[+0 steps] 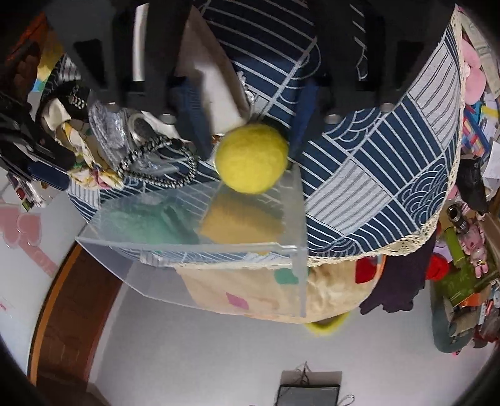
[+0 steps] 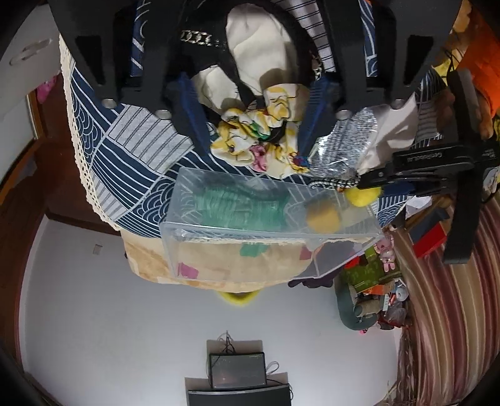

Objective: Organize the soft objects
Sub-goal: 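Grasp the yellow felt ball with the left tool while the right tool grasps the floral scrunchie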

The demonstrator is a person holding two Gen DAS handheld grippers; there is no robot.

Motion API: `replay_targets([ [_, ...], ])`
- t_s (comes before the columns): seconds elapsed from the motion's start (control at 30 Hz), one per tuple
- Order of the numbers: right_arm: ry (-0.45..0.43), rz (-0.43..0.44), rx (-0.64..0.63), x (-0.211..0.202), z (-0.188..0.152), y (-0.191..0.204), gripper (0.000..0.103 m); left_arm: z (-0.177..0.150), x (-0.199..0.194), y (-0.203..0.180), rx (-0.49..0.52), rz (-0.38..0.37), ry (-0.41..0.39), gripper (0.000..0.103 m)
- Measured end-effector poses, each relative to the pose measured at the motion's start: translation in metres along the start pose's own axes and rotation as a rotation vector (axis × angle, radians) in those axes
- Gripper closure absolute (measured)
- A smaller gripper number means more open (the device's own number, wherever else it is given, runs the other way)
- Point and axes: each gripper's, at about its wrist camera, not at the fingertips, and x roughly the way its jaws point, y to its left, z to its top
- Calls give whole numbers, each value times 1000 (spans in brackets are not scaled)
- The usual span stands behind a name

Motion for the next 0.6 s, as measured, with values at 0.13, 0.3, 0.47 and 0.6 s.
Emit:
replay_targets([
  [0.13, 46, -14, -12, 10, -5, -1, 66, -3, -1, -4, 22, 7, 0, 60],
  [0.3, 44, -22, -27, 9, -9, 1, 85, -6, -12, -4, 20, 24, -33, 61],
  [0.47, -3, -27, -33, -4, -5, 2, 90, -8, -23, -3, 7, 32, -63, 61],
  [0.6, -50, -26, -28, -19, 1, 1, 90, -6, -38, -1, 4, 39, -104, 61],
])
